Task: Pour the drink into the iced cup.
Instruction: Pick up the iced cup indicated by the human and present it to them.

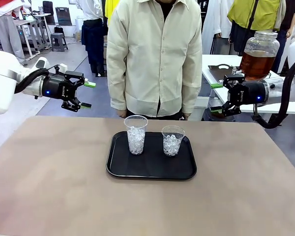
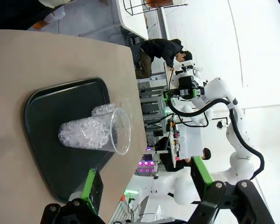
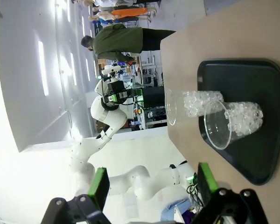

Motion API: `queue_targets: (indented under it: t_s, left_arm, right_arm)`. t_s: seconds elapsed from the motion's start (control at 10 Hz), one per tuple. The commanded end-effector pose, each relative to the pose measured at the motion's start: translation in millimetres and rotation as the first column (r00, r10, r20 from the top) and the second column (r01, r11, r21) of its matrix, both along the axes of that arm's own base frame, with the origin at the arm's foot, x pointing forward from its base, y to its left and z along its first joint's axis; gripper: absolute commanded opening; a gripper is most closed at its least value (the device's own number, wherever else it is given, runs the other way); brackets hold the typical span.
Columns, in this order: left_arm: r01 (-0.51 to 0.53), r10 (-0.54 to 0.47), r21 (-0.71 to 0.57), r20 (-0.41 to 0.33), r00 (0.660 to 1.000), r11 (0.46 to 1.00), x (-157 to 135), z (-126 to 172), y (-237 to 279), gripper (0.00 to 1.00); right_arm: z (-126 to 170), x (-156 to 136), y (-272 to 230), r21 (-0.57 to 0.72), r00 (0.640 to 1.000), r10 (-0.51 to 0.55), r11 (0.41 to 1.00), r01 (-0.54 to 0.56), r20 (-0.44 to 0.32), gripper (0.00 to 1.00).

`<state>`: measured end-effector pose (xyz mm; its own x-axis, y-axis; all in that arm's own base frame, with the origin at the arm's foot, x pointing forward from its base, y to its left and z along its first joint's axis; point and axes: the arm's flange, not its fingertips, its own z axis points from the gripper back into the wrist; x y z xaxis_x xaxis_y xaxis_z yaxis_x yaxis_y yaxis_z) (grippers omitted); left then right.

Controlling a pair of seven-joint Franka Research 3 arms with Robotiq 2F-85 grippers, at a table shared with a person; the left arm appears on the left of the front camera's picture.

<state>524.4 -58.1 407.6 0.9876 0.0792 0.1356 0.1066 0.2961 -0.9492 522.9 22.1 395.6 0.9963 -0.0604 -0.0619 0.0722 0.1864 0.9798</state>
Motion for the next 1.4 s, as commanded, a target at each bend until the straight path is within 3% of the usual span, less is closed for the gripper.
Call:
queue_targets:
  t_s: [0.0, 1.3]
  left_arm:
    - [0.000, 0.000, -0.001, 0.003, 1.000, 1.000, -0.1, 0.7, 0.5, 1.00]
    - [0.000, 0.000, -0.001, 0.003, 1.000, 1.000, -0.1, 0.7, 0.5, 1.00]
  right_arm:
    - [0.7, 0.3, 0.1, -0.001, 1.000, -0.001, 1.000, 0.001, 0.002, 1.00]
    - [0.7, 0.3, 0.1, -0.001, 1.000, -0.001, 1.000, 0.001, 0.002, 1.00]
